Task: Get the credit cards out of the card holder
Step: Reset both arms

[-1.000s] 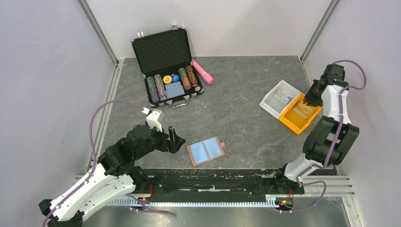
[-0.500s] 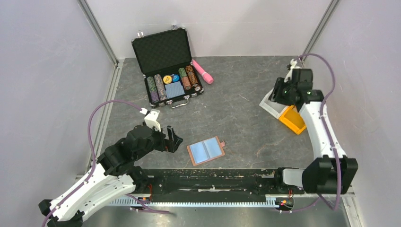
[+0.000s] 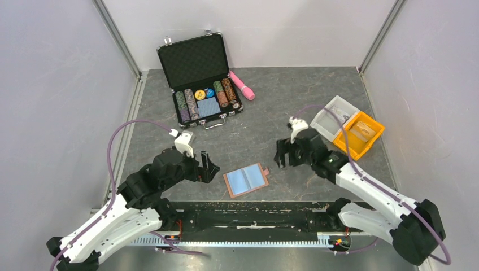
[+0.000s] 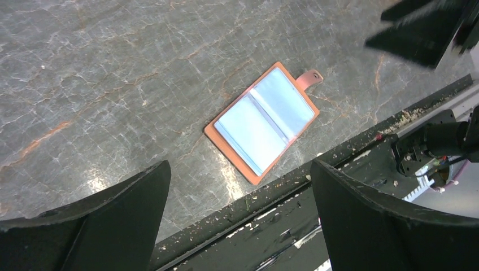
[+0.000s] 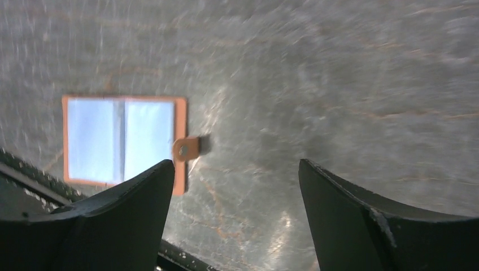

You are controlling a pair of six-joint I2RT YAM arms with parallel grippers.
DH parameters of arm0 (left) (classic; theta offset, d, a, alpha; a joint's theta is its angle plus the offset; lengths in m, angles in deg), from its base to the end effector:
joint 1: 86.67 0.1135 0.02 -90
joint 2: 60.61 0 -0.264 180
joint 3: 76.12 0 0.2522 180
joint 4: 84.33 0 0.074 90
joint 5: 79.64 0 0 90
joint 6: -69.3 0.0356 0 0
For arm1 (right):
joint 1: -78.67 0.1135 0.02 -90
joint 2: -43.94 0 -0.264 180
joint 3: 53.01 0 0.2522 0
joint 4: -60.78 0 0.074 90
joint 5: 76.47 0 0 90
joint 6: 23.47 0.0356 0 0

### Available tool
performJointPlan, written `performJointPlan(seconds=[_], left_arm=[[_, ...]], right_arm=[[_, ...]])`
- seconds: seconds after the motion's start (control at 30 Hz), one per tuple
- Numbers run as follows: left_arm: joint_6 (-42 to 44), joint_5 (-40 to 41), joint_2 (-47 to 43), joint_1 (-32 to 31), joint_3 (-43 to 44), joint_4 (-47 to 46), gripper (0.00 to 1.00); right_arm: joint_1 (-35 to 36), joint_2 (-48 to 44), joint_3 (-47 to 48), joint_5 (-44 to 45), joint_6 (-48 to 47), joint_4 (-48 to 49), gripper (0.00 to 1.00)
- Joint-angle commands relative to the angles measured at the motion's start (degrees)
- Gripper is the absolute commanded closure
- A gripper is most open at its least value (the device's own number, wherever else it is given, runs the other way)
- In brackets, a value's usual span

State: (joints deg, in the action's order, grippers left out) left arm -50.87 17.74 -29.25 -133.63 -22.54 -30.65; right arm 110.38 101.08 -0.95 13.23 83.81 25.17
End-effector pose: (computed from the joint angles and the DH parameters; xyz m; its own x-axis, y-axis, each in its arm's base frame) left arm 0.0861 -0.0855 0.2892 -0.6346 -0.0506 -0.7711 0.3830 0.8461 -0.3707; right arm 0.1795 0.1111 0.2415 -0.6867 -0.0751 -0.7230 -0.3404 0.9121 0.2285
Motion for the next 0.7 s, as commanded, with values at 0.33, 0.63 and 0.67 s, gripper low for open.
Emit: performJointPlan(seconds=[0.33, 0.63, 0.67], left_arm=[[0.3, 5.2, -10.1, -0.1, 6.3, 1.5, 0.00], [4.2, 7.9, -14.2, -0.1, 14.0, 4.8, 0.00], [4.2, 7.9, -14.5, -0.1, 14.1, 4.7, 0.00]], right_arm=[[30.7, -3.5, 4.4, 32.4, 4.2, 0.1, 0.02], [32.5, -13.7, 7.7, 43.0, 3.3, -2.1, 0.02], [32.5, -14.5, 7.8, 43.5, 3.3, -1.7, 0.02]])
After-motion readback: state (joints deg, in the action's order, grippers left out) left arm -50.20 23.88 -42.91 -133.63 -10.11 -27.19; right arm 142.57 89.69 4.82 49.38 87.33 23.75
